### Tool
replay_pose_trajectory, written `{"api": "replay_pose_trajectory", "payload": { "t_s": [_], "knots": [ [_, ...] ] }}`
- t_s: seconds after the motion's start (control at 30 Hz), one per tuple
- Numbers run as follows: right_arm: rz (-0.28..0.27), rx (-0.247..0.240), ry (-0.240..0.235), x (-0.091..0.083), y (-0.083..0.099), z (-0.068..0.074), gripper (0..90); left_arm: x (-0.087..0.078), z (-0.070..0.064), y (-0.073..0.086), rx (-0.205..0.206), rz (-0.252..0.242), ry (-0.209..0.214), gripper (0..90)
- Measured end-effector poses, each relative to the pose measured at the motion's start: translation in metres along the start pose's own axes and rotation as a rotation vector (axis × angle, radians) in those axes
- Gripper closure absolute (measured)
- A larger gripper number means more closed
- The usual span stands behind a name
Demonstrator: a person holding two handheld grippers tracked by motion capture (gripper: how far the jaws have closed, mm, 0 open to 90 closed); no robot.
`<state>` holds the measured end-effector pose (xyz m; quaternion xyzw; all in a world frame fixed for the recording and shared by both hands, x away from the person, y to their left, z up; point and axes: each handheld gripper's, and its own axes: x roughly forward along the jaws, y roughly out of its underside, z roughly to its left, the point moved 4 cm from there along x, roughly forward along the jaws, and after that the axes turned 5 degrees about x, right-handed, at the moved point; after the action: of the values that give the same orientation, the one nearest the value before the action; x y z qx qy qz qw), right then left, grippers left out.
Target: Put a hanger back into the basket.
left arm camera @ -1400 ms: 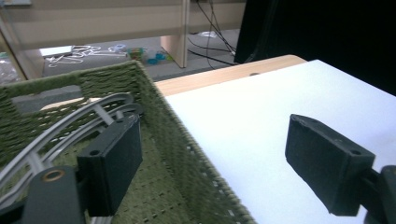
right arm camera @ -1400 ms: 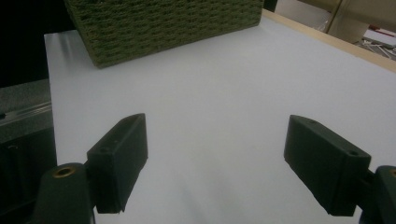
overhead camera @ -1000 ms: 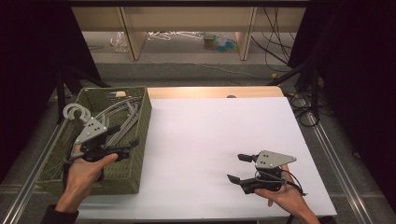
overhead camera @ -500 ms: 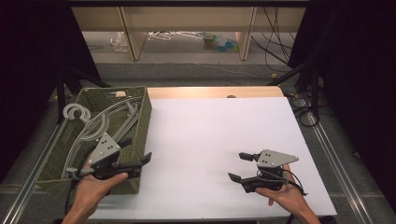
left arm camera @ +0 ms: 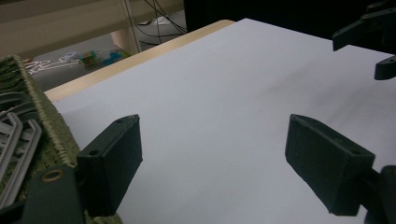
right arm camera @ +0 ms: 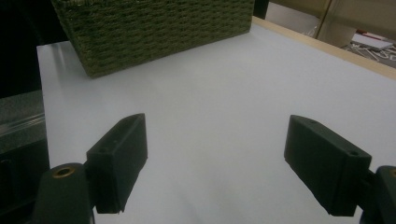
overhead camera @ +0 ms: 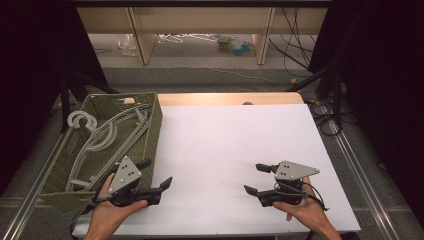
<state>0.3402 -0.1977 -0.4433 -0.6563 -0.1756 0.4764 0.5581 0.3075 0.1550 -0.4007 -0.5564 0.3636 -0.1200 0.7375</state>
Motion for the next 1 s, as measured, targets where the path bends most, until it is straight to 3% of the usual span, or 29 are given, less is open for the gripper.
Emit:
{"api": "replay_pose_trajectory", "payload": {
  "t_s": [0.1,0.33,0.47,0.57,0.6,0.8,0.83,0.9,0.93,1.0],
  "knots": [
    [0.003,0.002,-0.005,0.0,0.0,0.001,22.0,0.002,-0.003,0.0,0.033,-0.019,0.005,18.8],
    [-0.006,-0.001,-0.004,-0.001,0.001,0.006,21.8,0.001,-0.016,0.005,0.039,-0.015,0.023,19.0],
    [0.002,0.005,-0.012,-0.002,0.002,0.01,21.7,0.001,-0.022,0.011,0.066,0.004,0.007,19.2],
    [-0.004,0.004,0.009,-0.005,0.003,0.011,21.7,-0.001,-0.028,0.016,0.088,0.012,-0.006,19.1],
    [0.001,0.018,0.008,-0.006,0.004,0.013,21.6,-0.002,-0.031,0.017,0.066,0.024,-0.01,19.1],
    [-0.002,0.026,0.026,-0.009,0.009,0.018,21.8,0.002,-0.042,0.026,0.094,0.033,0.002,19.1],
    [0.017,0.052,0.017,-0.01,0.01,0.02,22.0,0.003,-0.043,0.027,0.095,0.029,0.009,19.1],
    [0.009,0.052,0.05,-0.012,0.012,0.02,22.0,0.004,-0.042,0.029,0.096,0.016,0.012,19.1],
    [0.01,0.077,0.037,-0.012,0.013,0.022,22.0,0.003,-0.042,0.031,0.093,0.021,0.001,19.1],
    [0.007,0.078,0.048,-0.015,0.014,0.022,21.8,0.001,-0.039,0.033,0.071,0.011,-0.021,19.1]
  ]
}}
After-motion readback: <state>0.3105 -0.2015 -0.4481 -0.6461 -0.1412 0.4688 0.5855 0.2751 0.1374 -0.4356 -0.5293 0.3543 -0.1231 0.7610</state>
